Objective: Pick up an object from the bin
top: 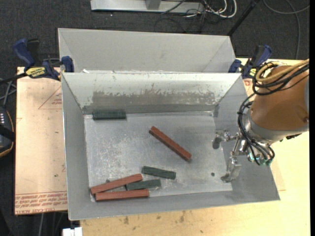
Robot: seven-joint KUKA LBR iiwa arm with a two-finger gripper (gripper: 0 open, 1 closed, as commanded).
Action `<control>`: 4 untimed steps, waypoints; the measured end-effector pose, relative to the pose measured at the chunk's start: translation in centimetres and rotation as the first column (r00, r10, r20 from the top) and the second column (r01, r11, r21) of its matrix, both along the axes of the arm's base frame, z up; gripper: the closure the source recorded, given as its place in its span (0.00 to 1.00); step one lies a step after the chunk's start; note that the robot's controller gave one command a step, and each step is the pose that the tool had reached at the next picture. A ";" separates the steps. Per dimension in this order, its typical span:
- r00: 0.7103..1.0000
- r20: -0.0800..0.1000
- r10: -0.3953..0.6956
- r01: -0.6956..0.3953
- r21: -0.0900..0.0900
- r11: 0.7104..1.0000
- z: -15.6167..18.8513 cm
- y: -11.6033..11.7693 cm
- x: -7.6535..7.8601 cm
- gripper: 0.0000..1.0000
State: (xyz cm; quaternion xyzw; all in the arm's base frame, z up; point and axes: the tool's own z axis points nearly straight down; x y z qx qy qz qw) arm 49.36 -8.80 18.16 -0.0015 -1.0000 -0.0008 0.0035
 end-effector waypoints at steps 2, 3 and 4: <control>0.998 0.014 -0.066 0.066 -0.001 0.998 -4.4 3.0 0.6 0.00; 0.952 0.006 -0.307 0.307 -0.001 0.952 -11.2 3.2 0.1 1.00; 0.952 0.006 -0.307 0.307 -0.001 0.952 -11.2 3.2 0.1 1.00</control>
Offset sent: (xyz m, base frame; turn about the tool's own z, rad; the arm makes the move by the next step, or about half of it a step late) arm 0.0054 0.0520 -0.0796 0.1097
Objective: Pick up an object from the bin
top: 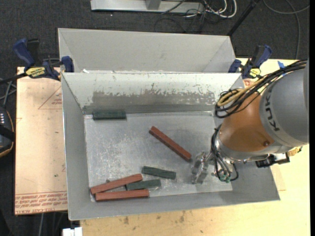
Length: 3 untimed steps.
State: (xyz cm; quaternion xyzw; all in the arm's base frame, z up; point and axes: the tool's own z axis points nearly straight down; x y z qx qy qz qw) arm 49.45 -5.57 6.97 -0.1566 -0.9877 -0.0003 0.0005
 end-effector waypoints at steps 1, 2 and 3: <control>0.982 0.000 0.189 -0.189 -0.001 0.982 0.2 0.9 -0.2 1.00; 0.935 0.000 0.355 -0.355 0.000 0.935 0.6 2.9 -0.4 1.00; 0.959 0.004 0.284 -0.284 0.000 0.959 0.0 7.7 2.0 0.00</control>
Offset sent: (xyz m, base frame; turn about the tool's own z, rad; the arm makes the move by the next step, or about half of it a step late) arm -0.0067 0.0704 0.0159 0.0796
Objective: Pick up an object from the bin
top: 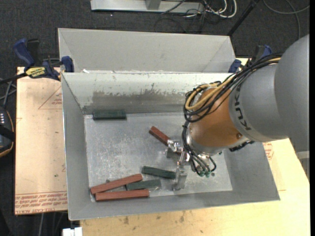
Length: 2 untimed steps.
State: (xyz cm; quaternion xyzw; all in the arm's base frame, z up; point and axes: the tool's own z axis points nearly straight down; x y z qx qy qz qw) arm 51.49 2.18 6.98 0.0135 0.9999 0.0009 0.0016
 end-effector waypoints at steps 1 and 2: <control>1.000 0.000 -0.003 0.003 -0.001 1.000 0.1 -0.2 0.0 1.00; 1.000 0.000 -0.003 0.003 -0.001 1.000 0.1 -0.2 0.0 1.00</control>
Offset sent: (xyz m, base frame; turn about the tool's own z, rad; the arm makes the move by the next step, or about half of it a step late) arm 0.0000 0.0000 0.0000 0.0000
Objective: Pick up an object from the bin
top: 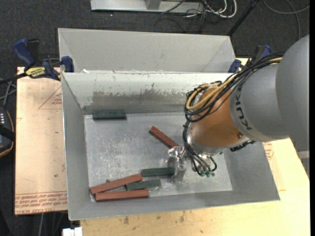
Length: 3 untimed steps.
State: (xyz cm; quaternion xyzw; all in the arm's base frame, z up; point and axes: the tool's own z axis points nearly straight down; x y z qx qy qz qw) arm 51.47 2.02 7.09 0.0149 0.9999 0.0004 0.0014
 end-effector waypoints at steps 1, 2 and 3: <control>0.998 -0.001 -0.059 0.059 0.000 0.998 12.2 1.1 1.7 1.00; 0.998 -0.001 -0.059 0.059 0.000 0.998 12.2 1.1 1.7 1.00; 0.992 0.001 -0.127 0.127 0.000 0.992 9.8 4.8 1.9 1.00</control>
Offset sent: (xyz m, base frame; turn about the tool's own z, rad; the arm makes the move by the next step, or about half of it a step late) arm 0.0000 0.0000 0.0000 0.0000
